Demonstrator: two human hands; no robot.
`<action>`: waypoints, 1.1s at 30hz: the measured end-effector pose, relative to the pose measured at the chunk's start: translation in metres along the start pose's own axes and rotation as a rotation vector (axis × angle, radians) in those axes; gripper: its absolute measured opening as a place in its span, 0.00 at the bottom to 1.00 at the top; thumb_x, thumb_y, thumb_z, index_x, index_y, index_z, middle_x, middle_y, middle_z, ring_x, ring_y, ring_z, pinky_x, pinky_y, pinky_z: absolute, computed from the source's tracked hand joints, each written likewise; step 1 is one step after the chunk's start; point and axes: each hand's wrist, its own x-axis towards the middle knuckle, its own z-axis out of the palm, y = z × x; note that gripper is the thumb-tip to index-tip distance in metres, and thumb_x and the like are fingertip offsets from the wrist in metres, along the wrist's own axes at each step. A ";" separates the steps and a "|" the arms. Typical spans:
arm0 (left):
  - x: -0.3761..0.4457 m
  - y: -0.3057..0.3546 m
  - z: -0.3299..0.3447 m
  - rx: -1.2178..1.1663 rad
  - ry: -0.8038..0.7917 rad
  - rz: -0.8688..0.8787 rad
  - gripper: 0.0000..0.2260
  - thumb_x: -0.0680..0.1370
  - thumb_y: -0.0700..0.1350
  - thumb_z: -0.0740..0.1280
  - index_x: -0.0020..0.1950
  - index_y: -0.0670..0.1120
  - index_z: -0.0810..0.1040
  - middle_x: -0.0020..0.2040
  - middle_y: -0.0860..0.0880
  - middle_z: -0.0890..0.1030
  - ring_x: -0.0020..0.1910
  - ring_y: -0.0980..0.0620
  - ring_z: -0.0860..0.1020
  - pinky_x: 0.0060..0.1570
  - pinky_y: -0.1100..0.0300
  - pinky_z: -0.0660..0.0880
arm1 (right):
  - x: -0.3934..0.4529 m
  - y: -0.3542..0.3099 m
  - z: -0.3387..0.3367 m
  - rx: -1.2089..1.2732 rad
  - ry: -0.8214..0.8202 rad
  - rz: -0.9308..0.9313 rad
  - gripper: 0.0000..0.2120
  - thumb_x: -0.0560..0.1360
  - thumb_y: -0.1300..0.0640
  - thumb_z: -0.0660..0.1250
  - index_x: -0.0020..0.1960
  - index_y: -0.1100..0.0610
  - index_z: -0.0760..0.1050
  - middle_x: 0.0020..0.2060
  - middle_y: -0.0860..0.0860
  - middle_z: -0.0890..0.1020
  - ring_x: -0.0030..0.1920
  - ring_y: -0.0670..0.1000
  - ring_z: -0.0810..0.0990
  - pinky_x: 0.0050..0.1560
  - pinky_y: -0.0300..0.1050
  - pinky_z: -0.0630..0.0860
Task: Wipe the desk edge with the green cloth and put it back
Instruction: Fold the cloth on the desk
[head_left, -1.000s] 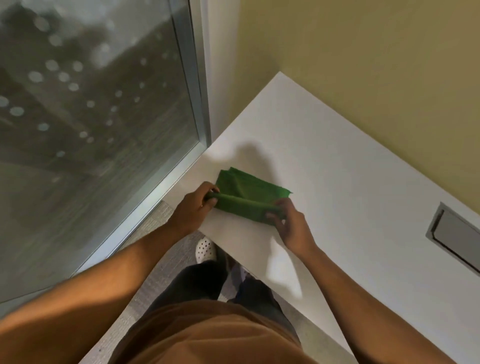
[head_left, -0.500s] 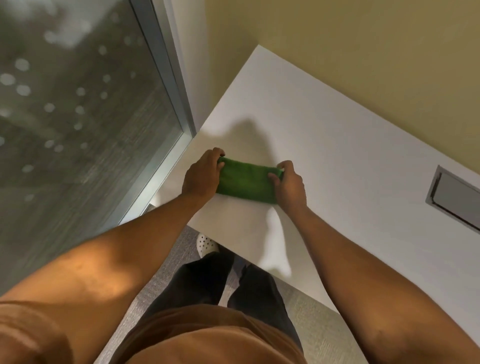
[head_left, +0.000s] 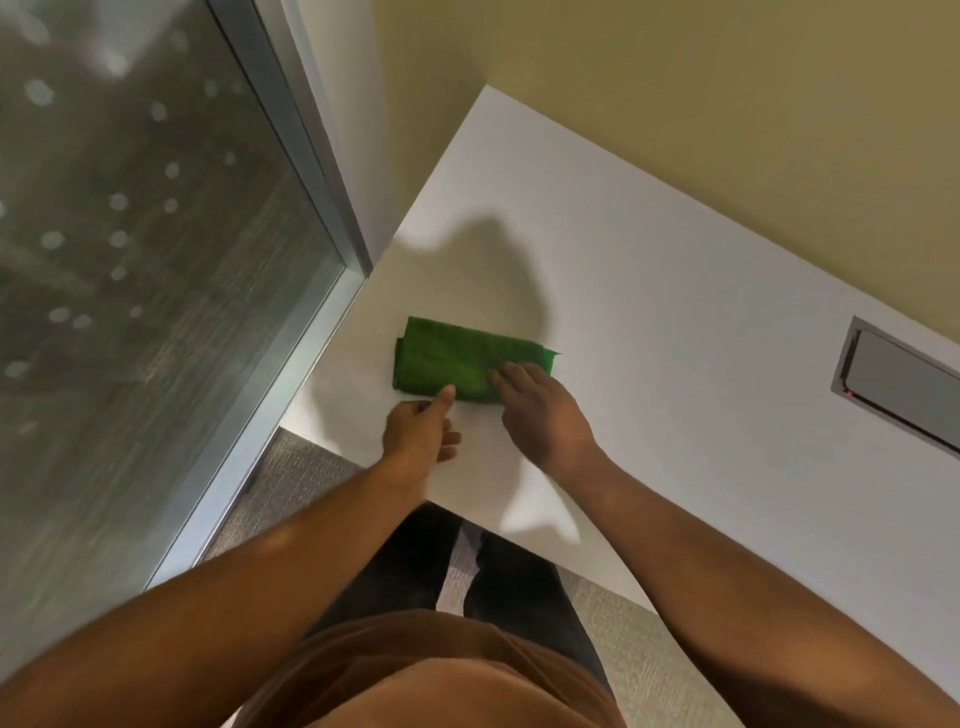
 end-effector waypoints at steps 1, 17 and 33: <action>0.000 0.003 0.009 -0.074 -0.037 -0.028 0.15 0.81 0.56 0.73 0.56 0.44 0.80 0.53 0.41 0.85 0.50 0.43 0.86 0.54 0.48 0.85 | 0.001 -0.003 -0.007 0.022 -0.034 0.043 0.21 0.73 0.66 0.69 0.65 0.62 0.82 0.59 0.59 0.86 0.58 0.63 0.85 0.56 0.56 0.86; -0.036 0.075 0.134 0.466 -0.536 0.436 0.10 0.85 0.44 0.67 0.60 0.58 0.82 0.57 0.50 0.88 0.56 0.45 0.87 0.58 0.47 0.83 | -0.050 0.093 -0.108 0.634 0.268 0.604 0.38 0.75 0.52 0.78 0.80 0.58 0.66 0.78 0.57 0.69 0.79 0.57 0.66 0.77 0.42 0.57; -0.027 0.114 0.300 0.621 -0.929 0.015 0.27 0.68 0.48 0.85 0.66 0.46 0.85 0.65 0.43 0.86 0.62 0.46 0.86 0.58 0.53 0.84 | -0.147 0.340 -0.115 1.584 0.105 0.903 0.18 0.82 0.53 0.71 0.69 0.60 0.80 0.62 0.59 0.86 0.64 0.61 0.85 0.68 0.59 0.81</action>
